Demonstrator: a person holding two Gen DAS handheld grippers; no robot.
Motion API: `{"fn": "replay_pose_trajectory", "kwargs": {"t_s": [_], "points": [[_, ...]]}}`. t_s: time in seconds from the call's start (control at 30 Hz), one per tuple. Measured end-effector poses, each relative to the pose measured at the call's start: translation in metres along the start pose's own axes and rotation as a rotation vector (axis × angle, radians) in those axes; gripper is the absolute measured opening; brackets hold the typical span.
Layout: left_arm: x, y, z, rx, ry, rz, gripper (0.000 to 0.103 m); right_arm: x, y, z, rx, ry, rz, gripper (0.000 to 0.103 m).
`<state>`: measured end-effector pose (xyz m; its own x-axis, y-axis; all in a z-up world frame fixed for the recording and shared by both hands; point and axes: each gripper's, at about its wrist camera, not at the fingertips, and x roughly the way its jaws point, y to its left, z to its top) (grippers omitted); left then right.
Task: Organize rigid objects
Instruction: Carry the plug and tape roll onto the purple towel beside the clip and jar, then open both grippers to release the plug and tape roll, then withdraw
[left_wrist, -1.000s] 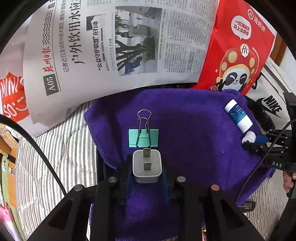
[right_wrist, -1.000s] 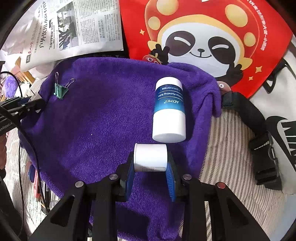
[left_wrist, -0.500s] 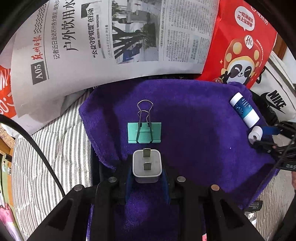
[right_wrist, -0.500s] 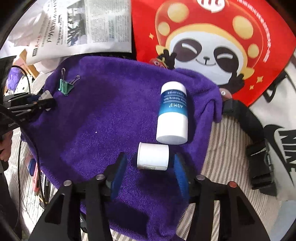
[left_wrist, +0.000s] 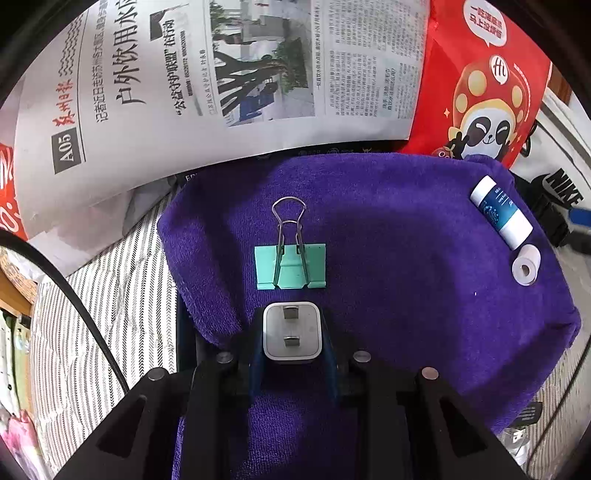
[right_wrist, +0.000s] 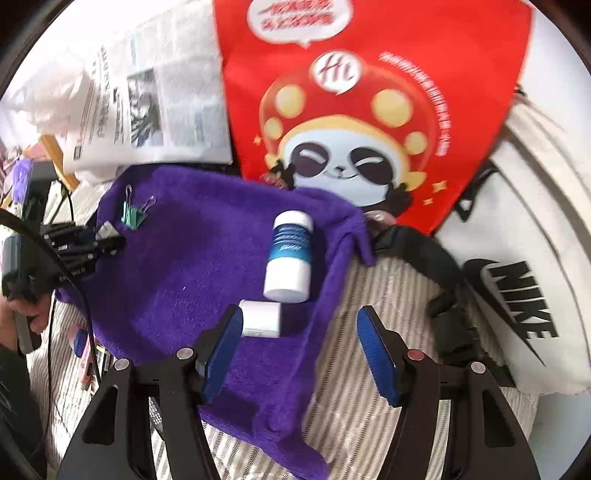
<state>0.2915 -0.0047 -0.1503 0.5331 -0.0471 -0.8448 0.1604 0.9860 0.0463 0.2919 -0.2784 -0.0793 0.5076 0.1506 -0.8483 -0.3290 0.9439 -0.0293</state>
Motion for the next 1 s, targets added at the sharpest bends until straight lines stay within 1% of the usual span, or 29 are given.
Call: {"fn": "replay_pose_trajectory", "kwargs": {"t_s": [0.17,0.27,0.33,0.4,0.53,0.63,0.73,0.77,0.83,0.93,1.0], "points": [[-0.003,-0.007,-0.002,0.025,-0.007,0.024,0.027,-0.026,-0.012,-0.003,0.003,-0.054,-0.018,0.064],[-0.004,-0.01,-0.003,0.014,0.002,0.051,0.036,-0.038,-0.017,-0.002,0.011,-0.082,-0.017,0.064],[-0.006,-0.011,-0.004,0.022,0.01,0.073,0.048,-0.044,-0.018,-0.001,0.017,-0.094,-0.015,0.064],[-0.009,-0.011,-0.007,0.037,0.025,0.076,0.049,-0.05,-0.019,0.0,0.024,-0.104,-0.009,0.064],[-0.023,-0.016,-0.015,0.024,0.042,0.092,0.048,-0.064,-0.012,0.001,0.015,-0.138,0.05,0.064],[-0.051,-0.023,-0.026,0.019,0.036,0.119,0.048,-0.07,-0.002,0.0,-0.014,-0.152,0.055,0.065],[-0.082,-0.033,-0.044,0.014,0.016,0.103,0.048,-0.071,0.007,0.0,-0.031,-0.147,0.063,0.067],[-0.094,-0.038,-0.054,0.015,0.007,0.096,0.048,-0.071,0.01,0.0,-0.042,-0.15,0.078,0.067],[-0.105,-0.043,-0.068,0.012,0.0,0.086,0.048,-0.072,0.017,0.0,-0.05,-0.149,0.093,0.067],[-0.108,-0.045,-0.087,-0.033,0.018,0.064,0.048,-0.074,0.03,-0.001,-0.078,-0.149,0.122,0.067],[-0.1,-0.042,-0.096,-0.07,0.039,0.012,0.048,-0.077,0.039,-0.003,-0.096,-0.146,0.14,0.067]]}}
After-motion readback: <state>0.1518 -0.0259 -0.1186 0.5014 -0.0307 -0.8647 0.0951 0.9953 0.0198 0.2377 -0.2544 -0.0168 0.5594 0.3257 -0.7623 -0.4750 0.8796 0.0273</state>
